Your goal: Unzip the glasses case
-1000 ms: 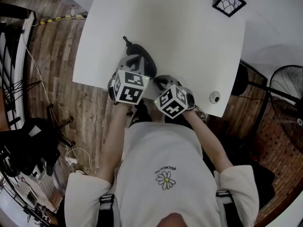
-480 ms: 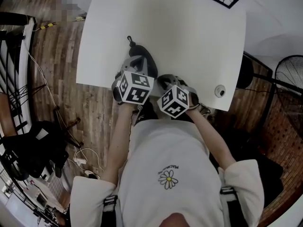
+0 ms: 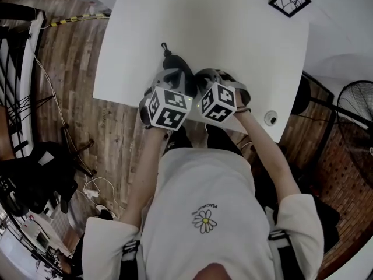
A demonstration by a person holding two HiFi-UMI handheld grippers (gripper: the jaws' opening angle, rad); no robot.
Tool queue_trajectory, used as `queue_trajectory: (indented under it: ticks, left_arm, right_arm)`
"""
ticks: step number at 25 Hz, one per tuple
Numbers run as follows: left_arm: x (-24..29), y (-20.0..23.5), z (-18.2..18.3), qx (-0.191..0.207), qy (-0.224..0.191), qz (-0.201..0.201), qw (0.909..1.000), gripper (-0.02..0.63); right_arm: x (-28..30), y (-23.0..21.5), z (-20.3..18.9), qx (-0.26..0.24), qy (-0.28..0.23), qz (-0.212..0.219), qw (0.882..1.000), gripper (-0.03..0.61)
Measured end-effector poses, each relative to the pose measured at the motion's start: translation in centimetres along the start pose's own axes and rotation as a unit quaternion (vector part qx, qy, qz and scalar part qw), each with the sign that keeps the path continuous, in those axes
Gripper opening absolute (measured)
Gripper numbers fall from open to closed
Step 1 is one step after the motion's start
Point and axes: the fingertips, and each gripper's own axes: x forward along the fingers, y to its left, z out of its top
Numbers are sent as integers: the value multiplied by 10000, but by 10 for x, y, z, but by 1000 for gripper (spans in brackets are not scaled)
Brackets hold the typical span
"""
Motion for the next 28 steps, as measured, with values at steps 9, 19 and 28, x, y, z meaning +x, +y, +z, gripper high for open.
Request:
queue_trajectory:
  ticks: [9, 19, 28]
  left_arm:
    - [4, 0, -1, -227, -100, -45, 9997, 6]
    - [-6, 12, 27, 142, -248, -52, 9996, 6]
    - [24, -31, 34, 957, -86, -193, 9952, 6]
  right_arm:
    - [33, -44, 30, -1140, 17, 151, 9934, 6]
    - [-3, -99, -22, 1399, 249, -893, 9858, 6]
    - [-31, 15, -35, 1803, 61, -525, 9822, 6]
